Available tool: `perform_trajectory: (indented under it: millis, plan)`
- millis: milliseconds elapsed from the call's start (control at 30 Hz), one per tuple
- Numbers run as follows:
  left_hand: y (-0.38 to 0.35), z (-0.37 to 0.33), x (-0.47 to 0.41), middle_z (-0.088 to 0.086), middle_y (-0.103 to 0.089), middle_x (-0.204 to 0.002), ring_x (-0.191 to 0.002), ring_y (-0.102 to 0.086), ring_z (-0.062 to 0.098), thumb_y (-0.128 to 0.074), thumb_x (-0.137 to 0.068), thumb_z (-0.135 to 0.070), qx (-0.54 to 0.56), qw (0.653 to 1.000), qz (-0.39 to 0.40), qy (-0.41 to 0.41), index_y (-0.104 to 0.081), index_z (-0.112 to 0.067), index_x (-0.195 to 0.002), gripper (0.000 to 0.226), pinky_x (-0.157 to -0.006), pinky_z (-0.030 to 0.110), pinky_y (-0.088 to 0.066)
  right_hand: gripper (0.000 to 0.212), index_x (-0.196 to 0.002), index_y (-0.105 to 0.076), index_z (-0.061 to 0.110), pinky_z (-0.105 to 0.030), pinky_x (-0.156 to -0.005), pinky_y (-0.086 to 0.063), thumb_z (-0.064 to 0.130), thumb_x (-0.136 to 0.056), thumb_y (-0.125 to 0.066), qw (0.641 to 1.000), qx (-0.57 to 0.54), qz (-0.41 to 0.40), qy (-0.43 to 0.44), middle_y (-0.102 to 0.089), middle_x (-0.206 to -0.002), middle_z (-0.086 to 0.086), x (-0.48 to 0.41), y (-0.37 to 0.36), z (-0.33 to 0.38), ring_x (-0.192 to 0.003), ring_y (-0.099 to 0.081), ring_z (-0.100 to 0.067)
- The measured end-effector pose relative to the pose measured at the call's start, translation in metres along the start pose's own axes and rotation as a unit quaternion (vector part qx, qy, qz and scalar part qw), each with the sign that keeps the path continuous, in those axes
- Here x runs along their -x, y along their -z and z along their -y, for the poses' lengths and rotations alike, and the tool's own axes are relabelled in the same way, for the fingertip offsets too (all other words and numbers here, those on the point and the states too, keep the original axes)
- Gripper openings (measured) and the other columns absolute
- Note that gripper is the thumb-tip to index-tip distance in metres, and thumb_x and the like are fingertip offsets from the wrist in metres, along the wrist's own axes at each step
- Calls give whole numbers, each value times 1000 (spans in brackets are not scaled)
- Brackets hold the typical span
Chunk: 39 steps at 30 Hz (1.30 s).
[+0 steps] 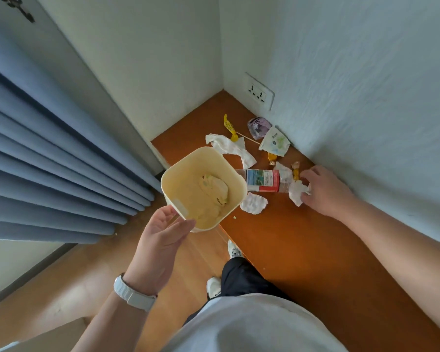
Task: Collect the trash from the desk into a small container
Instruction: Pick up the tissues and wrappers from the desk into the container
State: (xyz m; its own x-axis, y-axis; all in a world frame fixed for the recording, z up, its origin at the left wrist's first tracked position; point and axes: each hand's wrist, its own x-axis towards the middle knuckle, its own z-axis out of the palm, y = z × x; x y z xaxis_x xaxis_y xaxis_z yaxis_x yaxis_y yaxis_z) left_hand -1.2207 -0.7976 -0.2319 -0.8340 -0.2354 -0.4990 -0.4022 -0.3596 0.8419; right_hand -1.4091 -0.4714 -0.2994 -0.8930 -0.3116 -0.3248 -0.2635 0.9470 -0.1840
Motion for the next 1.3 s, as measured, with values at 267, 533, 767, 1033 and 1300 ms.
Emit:
perform_trajectory:
  millis: [267,533,767,1033,1300]
  plan:
    - [-35,-7,-14,5,-79,-108,-95,-76,15,-100,-38,-41,-27,999,20,20,-57,-4,-124,103,-74,19,-58,67,-143,-33,18,-45,-93,-46,44,-88,-58,997,50,42,-42,-41,-141,-9,-16,-18,-37,-124,-45,-30]
    - [-56,-5,-13,5,-78,-110,-97,-75,15,-92,-48,-28,-51,997,26,43,-58,-8,-123,85,-77,22,-58,71,-132,-42,15,-42,-94,-44,61,-81,-60,996,61,24,-63,-50,-132,-9,-19,-22,-46,-124,-43,-30]
    - [-63,0,-7,5,-79,-107,-100,-74,23,-75,-71,-10,-67,996,20,51,-57,-5,-124,56,-87,32,-55,92,-139,-38,13,-42,-102,-37,76,-75,-56,990,84,48,-103,-44,-143,-10,-16,-19,-50,-136,-33,-31]
    - [-65,4,-4,3,-81,-101,-90,-77,17,-74,-81,1,-57,997,26,48,-57,-3,-123,45,-73,21,-59,80,-135,-43,12,-41,-97,-41,69,-81,-55,991,44,27,-121,-42,-138,-13,-9,-17,-52,-127,-41,-30]
    - [-63,11,0,6,-80,-108,-101,-76,24,-75,-72,-10,-58,997,39,30,-59,-7,-121,52,-83,28,-57,45,-128,-53,15,-34,-78,-52,33,-88,-63,990,-35,30,-130,-49,-121,-10,17,-13,-52,-97,-55,-22]
